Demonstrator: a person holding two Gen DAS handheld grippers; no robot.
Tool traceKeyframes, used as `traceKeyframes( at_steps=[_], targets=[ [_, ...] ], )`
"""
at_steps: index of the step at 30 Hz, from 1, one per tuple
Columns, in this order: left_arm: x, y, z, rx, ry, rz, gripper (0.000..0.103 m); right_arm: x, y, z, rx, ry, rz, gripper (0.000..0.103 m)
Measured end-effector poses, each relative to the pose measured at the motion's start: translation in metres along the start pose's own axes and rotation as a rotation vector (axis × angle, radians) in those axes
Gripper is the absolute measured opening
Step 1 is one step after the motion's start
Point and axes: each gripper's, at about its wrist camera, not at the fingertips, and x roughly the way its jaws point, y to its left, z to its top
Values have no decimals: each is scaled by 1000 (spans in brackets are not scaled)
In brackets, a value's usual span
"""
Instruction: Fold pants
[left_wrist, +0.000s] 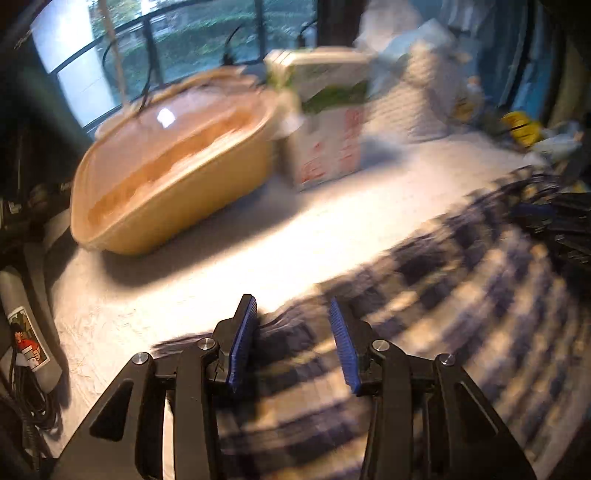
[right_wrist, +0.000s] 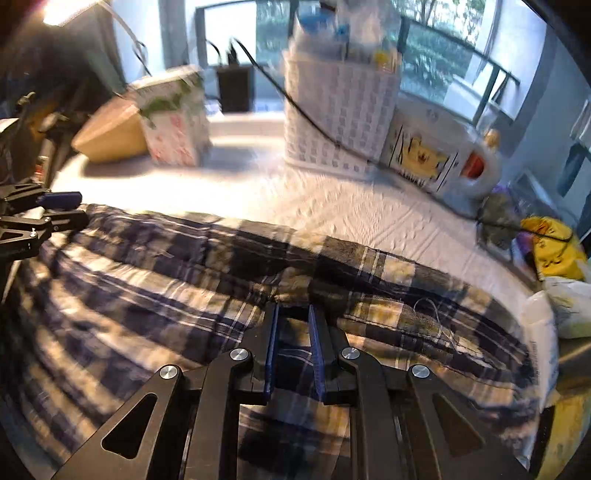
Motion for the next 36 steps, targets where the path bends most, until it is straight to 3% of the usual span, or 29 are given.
traceKeyframes(
  at_steps=[2, 8, 12, 13, 15, 16, 17, 27, 36],
  targets=[
    [1, 8, 1, -25, -14, -11, 50, 4, -4, 5, 6, -7, 5, 17],
    [-3, 27, 1, -73, -21, 76, 50, 9, -12, 14, 15, 2, -26, 17],
    [-31, 36, -11, -108, -72, 54, 50, -7, -11, 9, 32, -33, -78, 23],
    [-37, 35, -14, -110, -81, 55, 50, -14, -12, 5, 41, -47, -76, 27],
    [-51, 34, -24, -121, -95, 70, 50, -29, -15, -6, 56, -69, -70, 50],
    [-55, 33, -26, -127, -98, 69, 50, -35, -15, -11, 60, -77, -70, 68],
    [-61, 31, -32, -135, -102, 64, 50, -43, -16, -17, 64, -90, -73, 70],
    [-105, 11, -83, -251, -205, 41, 50, -110, -38, -96, 209, -192, -99, 70],
    [-106, -20, -109, -273, -141, 31, 50, -132, -58, -163, 315, -195, -90, 70]
  ],
)
